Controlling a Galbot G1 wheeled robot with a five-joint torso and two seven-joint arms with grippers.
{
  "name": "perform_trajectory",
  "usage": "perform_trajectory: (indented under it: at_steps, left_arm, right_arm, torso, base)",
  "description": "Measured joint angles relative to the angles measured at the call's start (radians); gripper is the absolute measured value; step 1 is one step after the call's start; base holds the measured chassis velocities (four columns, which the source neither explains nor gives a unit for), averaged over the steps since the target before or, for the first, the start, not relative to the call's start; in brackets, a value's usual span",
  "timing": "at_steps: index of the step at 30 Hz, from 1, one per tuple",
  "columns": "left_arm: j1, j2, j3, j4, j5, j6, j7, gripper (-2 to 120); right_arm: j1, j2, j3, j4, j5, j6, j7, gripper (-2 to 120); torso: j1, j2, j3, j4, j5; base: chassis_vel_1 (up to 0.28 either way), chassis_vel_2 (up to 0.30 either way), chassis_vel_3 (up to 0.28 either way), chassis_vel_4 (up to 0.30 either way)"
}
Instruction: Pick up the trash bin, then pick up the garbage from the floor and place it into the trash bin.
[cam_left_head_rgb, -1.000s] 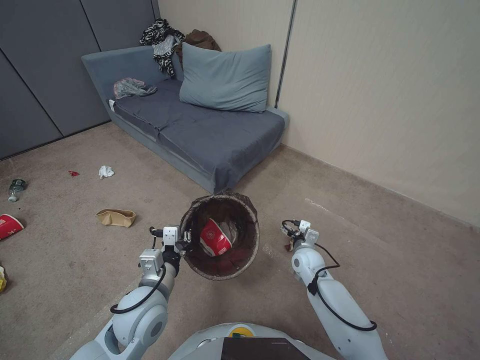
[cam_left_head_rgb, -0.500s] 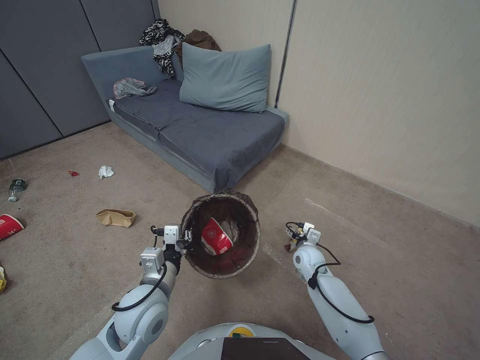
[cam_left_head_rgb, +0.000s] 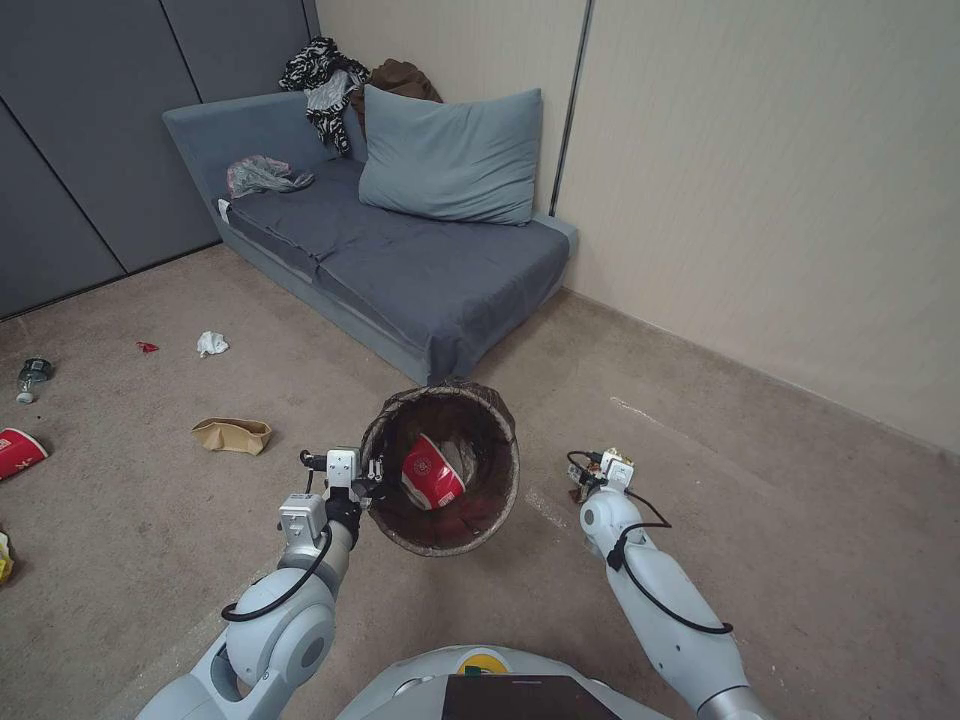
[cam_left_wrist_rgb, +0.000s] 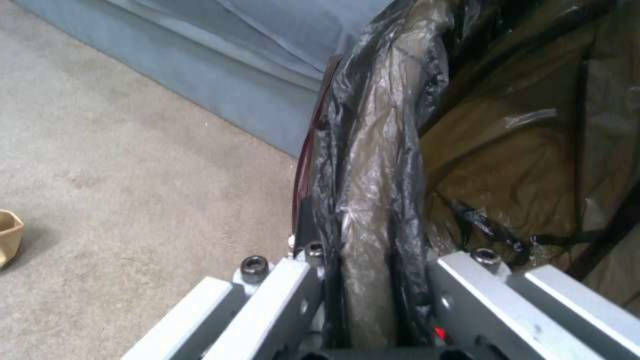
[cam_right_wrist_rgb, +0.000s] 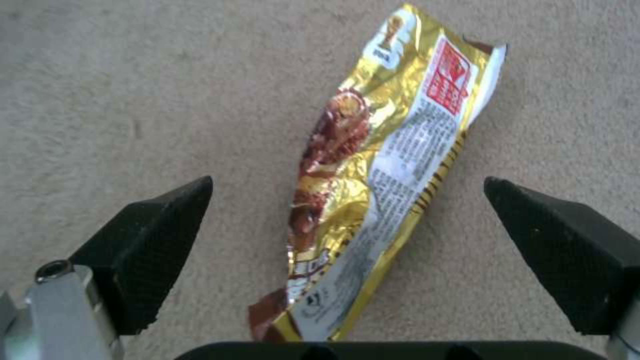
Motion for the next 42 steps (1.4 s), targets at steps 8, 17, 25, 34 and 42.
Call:
perform_trajectory:
  at_steps: [8, 17, 25, 34, 42]
  left_arm:
    - [-0.001, -0.003, 0.000, 0.000, 0.000, -0.001, -0.001, 2]
    - [0.003, -0.003, 0.000, -0.003, 0.000, -0.001, -0.002, 2]
    - [0.008, 0.002, -0.004, -0.011, 0.000, -0.001, -0.003, 2]
    - [0.012, 0.002, -0.004, -0.014, 0.000, -0.001, -0.003, 2]
    - [0.014, 0.000, -0.005, -0.017, 0.001, -0.002, -0.003, 2]
  right_arm:
    - [0.026, 0.009, 0.000, -0.054, -0.009, -0.002, 0.003, 96]
    - [0.037, 0.017, 0.001, -0.090, -0.019, -0.001, 0.001, 93]
    - [0.039, 0.025, 0.003, -0.122, -0.027, -0.003, -0.006, 92]
    - [0.042, 0.032, 0.003, -0.142, -0.039, -0.007, -0.014, 92]
    - [0.042, 0.034, 0.003, -0.146, -0.050, -0.007, -0.020, 80]
  torso:
    - [0.000, 0.000, 0.000, 0.0000, 0.0000]
    - [0.000, 0.000, 0.000, 0.0000, 0.0000]
    - [0.000, 0.000, 0.000, 0.0000, 0.0000]
    - [0.000, 0.000, 0.000, 0.0000, 0.0000]
    - [0.000, 0.000, 0.000, 0.0000, 0.0000]
  base:
    - [0.000, 0.000, 0.000, 0.000]
    - [0.000, 0.000, 0.000, 0.000]
    - [0.000, 0.000, 0.000, 0.000]
    - [0.000, 0.000, 0.000, 0.000]
    - [0.000, 0.000, 0.000, 0.000]
